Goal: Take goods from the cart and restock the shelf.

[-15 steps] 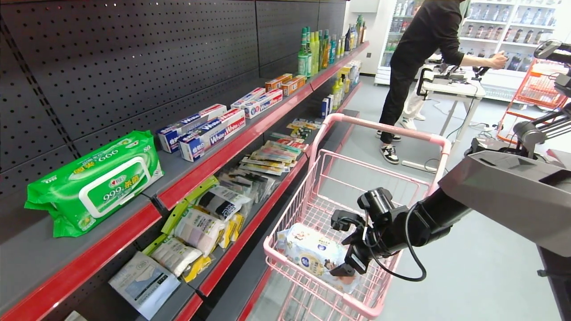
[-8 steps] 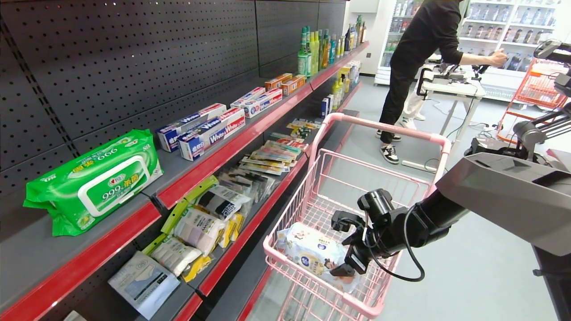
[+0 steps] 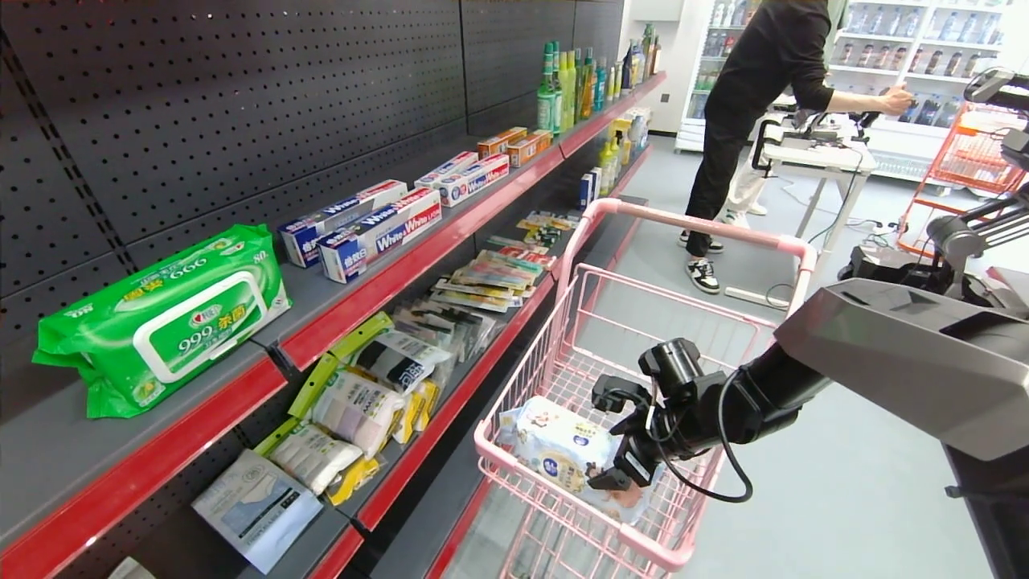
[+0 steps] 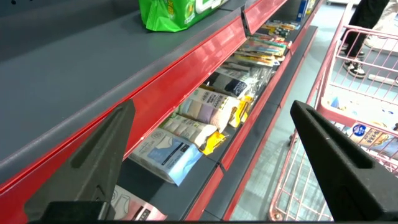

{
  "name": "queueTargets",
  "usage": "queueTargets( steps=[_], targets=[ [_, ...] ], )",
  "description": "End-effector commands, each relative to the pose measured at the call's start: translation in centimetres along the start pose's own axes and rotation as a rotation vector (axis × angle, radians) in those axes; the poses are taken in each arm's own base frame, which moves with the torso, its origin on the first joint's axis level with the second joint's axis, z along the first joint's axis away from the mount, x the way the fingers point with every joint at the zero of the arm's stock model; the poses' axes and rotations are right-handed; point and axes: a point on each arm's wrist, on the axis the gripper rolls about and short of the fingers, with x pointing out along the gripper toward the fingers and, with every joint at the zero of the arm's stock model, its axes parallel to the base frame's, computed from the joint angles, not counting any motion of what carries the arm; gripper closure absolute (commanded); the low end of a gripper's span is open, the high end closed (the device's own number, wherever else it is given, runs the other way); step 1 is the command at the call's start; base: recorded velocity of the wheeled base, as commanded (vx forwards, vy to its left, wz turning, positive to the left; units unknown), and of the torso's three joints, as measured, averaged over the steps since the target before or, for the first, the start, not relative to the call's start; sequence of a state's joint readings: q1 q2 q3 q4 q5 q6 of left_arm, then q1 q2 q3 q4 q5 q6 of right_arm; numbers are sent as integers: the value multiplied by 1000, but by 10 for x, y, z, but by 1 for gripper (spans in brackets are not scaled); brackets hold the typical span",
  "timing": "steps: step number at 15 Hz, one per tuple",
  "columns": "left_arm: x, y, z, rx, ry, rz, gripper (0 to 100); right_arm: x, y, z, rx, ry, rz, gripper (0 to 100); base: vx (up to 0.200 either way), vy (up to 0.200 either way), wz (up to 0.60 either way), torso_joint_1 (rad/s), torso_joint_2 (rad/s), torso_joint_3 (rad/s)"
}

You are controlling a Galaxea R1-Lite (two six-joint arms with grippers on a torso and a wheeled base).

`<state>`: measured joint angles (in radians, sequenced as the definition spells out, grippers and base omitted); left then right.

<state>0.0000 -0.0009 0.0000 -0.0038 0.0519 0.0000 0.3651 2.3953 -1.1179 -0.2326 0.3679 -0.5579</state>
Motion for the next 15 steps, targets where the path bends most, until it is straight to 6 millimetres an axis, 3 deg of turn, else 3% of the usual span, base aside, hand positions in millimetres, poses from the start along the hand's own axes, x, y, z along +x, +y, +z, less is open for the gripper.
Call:
queueTargets(
  steps=[1, 6, 15],
  targets=[
    [0, 0, 0, 0, 2, 0, 0, 12, -2, -4, 7, 12, 9, 0, 0, 0, 0, 0, 0, 0],
    [0, 0, 0, 0, 0, 0, 0, 29, -2, -13, 30, 27, 20, 0, 0, 0, 0, 0, 0, 0],
    [0, 0, 0, 0, 0, 0, 0, 34, -1, -7, 19, 15, 25, 0, 0, 0, 0, 0, 0, 0]
  ],
)
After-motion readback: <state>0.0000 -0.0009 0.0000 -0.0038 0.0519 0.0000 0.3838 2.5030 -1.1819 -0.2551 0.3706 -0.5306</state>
